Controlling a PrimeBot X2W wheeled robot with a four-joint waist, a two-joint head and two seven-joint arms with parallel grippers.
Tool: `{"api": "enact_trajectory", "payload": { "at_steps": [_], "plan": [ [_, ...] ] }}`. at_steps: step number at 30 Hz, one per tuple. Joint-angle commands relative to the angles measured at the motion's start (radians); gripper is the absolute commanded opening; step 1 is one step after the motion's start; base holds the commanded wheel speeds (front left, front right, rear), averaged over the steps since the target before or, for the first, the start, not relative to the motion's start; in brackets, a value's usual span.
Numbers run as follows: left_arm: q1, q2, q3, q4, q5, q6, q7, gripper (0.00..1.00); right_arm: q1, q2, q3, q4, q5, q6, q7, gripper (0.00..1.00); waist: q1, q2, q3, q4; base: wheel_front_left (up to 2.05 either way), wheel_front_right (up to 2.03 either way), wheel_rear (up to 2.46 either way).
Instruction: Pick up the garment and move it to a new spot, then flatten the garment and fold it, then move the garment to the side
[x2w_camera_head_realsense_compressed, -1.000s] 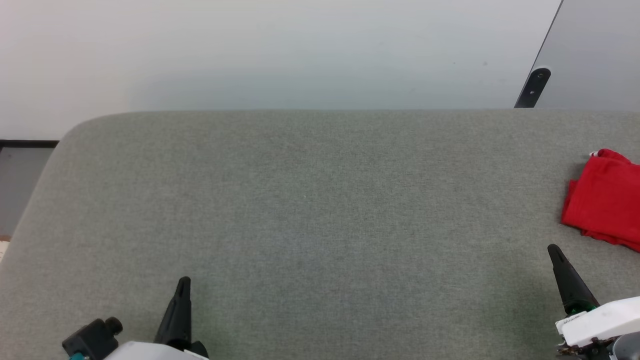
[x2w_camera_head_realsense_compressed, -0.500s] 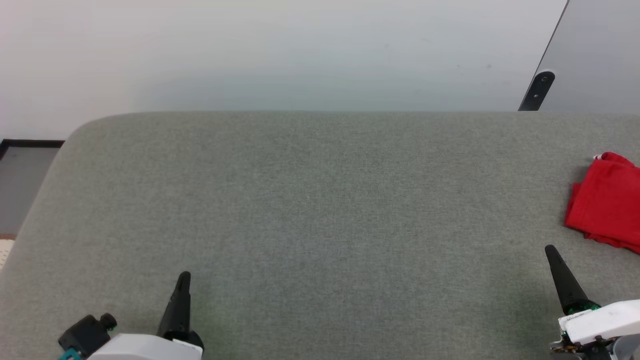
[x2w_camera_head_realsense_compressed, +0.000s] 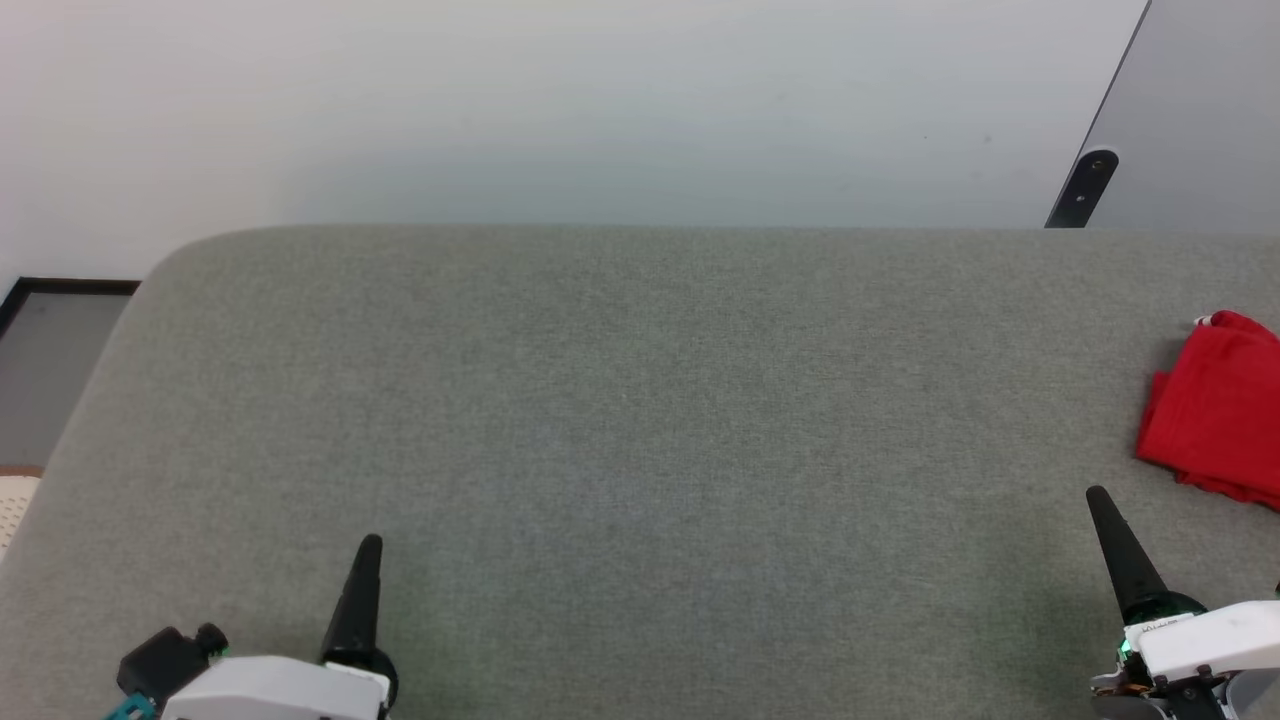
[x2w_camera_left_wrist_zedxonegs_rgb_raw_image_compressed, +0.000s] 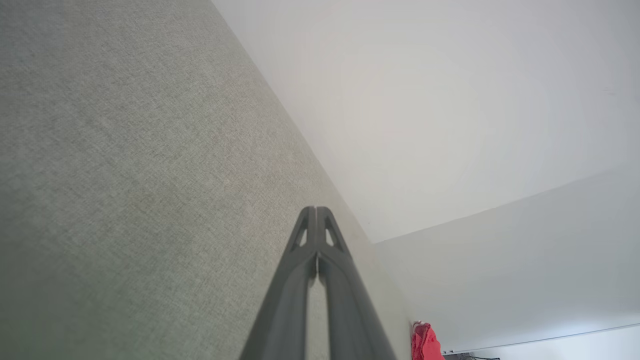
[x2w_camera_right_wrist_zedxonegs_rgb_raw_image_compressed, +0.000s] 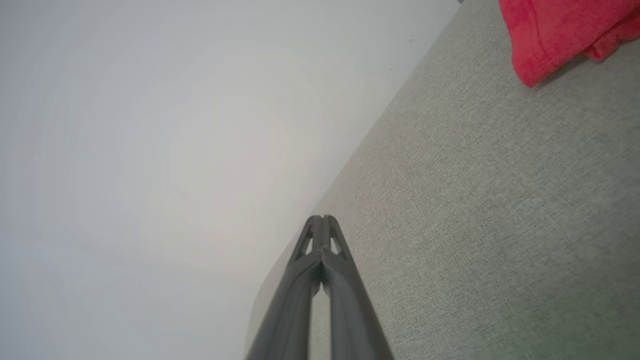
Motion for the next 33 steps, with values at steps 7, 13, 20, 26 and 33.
{"api": "enact_trajectory", "payload": {
  "at_steps": [7,13,20,26,33],
  "plan": [
    [-0.032,-0.002,0.013,0.010,-0.084,-0.013,0.019,0.00,-0.019,0.007,-0.006,0.009,0.075,-0.001,-0.007,0.00,0.0000,0.0000,-0.003,0.005,0.00,0.00,0.00],
    [-0.043,-0.006,0.020,0.023,-0.139,-0.019,0.034,0.00,-0.024,0.014,-0.007,0.021,0.122,-0.001,-0.008,0.00,0.0000,0.0000,-0.006,0.009,0.00,0.00,0.00],
    [-0.054,-0.010,0.029,0.037,-0.199,-0.026,0.049,0.00,-0.024,0.021,-0.008,0.033,0.174,-0.001,-0.010,0.00,0.0000,0.0000,-0.009,0.014,0.00,0.00,0.00],
    [-0.063,-0.014,0.035,0.048,-0.248,-0.030,0.061,0.00,-0.028,0.027,-0.009,0.043,0.217,-0.001,-0.012,0.00,0.0000,0.0000,-0.011,0.018,0.00,0.00,0.00],
    [-0.074,-0.019,0.043,0.061,-0.302,-0.037,0.077,0.00,-0.030,0.033,-0.010,0.055,0.264,-0.001,-0.014,0.00,0.0000,0.0000,-0.014,0.023,0.00,0.00,0.00]
  ]
}}
